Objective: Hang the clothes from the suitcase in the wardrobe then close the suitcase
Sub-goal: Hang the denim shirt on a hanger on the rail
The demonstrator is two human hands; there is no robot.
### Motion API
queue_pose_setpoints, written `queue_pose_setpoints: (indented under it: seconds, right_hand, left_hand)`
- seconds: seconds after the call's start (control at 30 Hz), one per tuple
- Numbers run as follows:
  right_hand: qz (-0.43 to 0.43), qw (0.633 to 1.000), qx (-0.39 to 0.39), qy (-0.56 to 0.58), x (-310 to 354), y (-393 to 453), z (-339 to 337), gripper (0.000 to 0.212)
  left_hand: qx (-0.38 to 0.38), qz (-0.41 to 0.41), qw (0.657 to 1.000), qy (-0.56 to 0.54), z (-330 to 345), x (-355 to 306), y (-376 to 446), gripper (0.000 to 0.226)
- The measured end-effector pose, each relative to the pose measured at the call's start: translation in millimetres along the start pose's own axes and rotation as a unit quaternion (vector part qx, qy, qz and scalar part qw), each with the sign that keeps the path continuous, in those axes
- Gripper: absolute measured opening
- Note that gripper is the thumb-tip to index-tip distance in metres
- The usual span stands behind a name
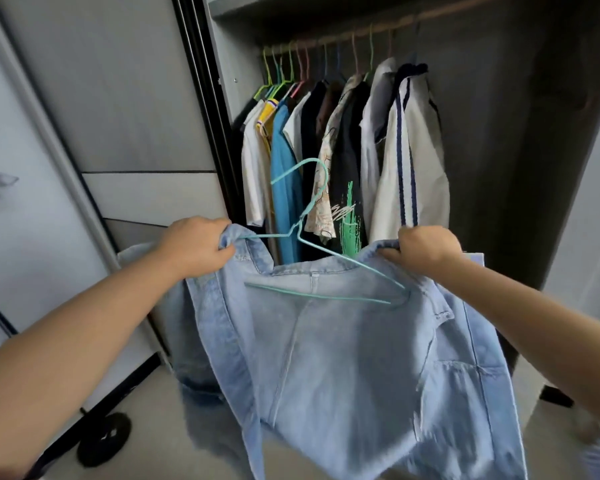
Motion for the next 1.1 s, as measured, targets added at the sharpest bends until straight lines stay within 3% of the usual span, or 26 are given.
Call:
queue_pose_setpoints:
  seconds: [0.07,0.2,0.3,0.37,0.43,0.53,0.67,0.8,0.97,1.1]
  right_hand:
    - [0.003,1.000,-0.023,-0.013,4.9,3.2,-6.8,0.058]
    - [0.019,0.999,-0.023,-0.015,0.8,8.1,-18.0,0.057]
    - [0.027,0.999,-0.035,-0.005,-7.0,9.0,-21.2,0.058]
    - [0.016,0.999,-0.037,-0.005,-8.7,9.0,-22.1,0.056]
    - [0.007,1.000,-0.031,0.001,-3.6,9.3,-25.3,0.053]
    - [0.014,0.999,-0.028,0.006,8.6,9.2,-31.3,0.056]
    - [0.044,0.999,-0.028,0.005,11.4,9.7,-33.7,0.051]
    - [0.064,0.997,-0.006,0.032,12.4,10.0,-35.5,0.036]
    - [0.056,0.998,0.005,0.033,5.9,8.7,-53.6,0.044]
    - [0.056,0.995,0.051,0.069,27.7,6.1,-60.9,0.024]
  left_hand:
    - [0.001,0.002,0.999,-0.036,1.9,0.2,-1.0,0.018]
    - [-0.038,-0.014,0.993,-0.115,0.6,4.0,-7.6,0.024]
    - [-0.063,-0.013,0.984,-0.169,-4.8,7.3,-10.5,0.008]
    - [-0.050,-0.002,0.983,-0.175,-4.2,4.4,-10.6,0.023]
    - [-0.033,0.020,0.993,-0.112,3.0,-3.8,-7.2,0.049]
    - [-0.007,-0.024,0.999,0.044,12.1,-23.4,-4.1,0.032]
    - [0.002,-0.018,0.984,0.175,18.6,-40.9,-0.4,0.032]
    - [-0.003,-0.009,0.977,0.214,21.8,-39.2,9.1,0.030]
    - [-0.018,-0.016,0.971,0.239,10.5,-25.5,13.2,0.025]
    - [-0.075,0.007,0.971,0.225,1.9,-29.9,14.2,0.031]
Point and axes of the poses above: each hand's wrist, its own y-axis towards the middle knuckle, its own z-axis out of the palm, x = y × z, the point moved 1 cm from there along y, towards the middle knuckle, and after that the axes turned 1 degree about -x, right-handed, at the moved point
